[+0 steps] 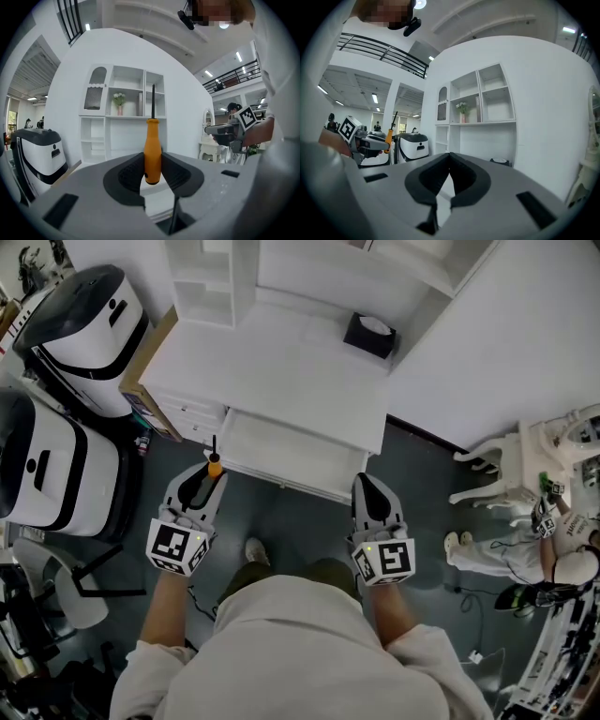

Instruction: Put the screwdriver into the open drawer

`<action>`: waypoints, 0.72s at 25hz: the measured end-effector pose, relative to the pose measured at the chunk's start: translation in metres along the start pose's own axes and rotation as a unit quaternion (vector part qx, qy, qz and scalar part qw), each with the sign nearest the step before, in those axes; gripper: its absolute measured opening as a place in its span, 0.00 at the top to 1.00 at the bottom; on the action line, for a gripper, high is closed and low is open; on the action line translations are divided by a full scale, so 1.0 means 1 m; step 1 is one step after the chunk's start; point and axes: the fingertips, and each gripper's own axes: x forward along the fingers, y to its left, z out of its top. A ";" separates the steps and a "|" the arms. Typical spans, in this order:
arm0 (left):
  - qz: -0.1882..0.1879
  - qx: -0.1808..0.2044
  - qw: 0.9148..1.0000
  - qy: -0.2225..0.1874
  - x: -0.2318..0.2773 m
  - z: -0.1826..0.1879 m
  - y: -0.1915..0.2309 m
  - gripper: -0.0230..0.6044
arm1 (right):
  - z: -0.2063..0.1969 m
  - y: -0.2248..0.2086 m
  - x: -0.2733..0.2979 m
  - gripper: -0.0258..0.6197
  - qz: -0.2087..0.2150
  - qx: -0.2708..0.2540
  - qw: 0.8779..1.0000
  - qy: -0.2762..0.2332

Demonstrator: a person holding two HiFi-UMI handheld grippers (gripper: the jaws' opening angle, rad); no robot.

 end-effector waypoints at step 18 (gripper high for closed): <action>0.021 0.038 0.999 0.029 0.064 -0.006 0.013 0.78 | -0.007 -0.047 0.058 0.95 0.044 0.003 0.999 0.002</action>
